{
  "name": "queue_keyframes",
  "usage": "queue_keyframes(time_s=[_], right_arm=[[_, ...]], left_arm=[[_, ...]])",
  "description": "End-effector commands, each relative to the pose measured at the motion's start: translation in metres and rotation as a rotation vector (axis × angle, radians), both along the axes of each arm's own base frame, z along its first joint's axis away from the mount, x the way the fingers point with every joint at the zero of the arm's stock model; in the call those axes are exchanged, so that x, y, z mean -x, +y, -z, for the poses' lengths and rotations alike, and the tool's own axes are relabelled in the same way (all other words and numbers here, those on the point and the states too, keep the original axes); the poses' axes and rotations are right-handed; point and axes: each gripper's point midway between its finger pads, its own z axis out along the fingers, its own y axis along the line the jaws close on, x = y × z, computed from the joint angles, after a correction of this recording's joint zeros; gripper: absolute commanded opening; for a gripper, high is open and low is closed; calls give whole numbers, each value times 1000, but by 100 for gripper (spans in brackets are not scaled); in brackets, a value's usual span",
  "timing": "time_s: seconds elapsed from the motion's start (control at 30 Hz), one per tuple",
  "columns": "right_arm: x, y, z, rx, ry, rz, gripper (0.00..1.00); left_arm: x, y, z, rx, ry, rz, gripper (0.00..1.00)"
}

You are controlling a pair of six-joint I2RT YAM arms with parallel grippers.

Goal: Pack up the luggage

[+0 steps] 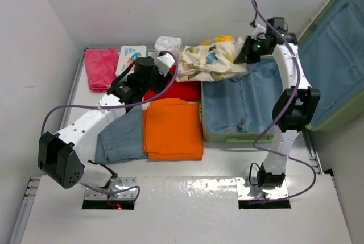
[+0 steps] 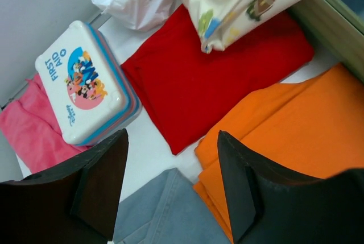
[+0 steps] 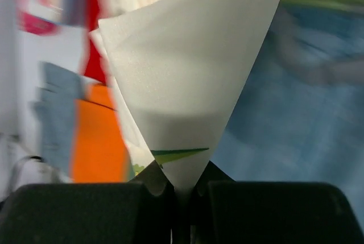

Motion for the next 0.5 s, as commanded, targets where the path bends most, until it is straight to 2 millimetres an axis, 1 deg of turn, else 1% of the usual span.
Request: queue_keyframes(time_s=[0.0,0.03,0.07,0.1,0.13,0.2,0.27,0.3,0.37,0.4,0.43,0.47], right_arm=[[36,-61,51,235,122,-122,0],[44,-71,59,275,159,-117,0],[55,-89,70,284,206,-99,0],[58,-96,75,309,200,-131,0],[64,-108,86,356,233,-125,0],[64,-129,97,404,235,-119,0],[65,-144,111,435,267,-113,0],[58,-148,109,452,251,-114,0],[56,-157,122,494,276,-115,0],[45,-162,122,518,239,-102,0],[43,-166,123,534,233,-100,0],[36,-174,125,583,219,-82,0]], left_arm=[[-7,12,-24,1,-74,-32,67],[-7,12,-24,0,-74,-32,68],[-6,14,-19,-8,-67,-40,68],[-7,16,-19,-12,-69,-49,68],[-7,16,-19,-12,-69,-49,69],[-11,18,-10,-32,-52,-68,69],[-13,16,-8,-24,-45,-73,69],[-15,14,-3,-20,-31,-77,69],[-14,12,-2,-4,-25,-70,69],[-15,11,1,-9,-17,-70,69],[-14,11,6,-6,-7,-74,69],[-14,11,6,-6,-6,-74,69]])
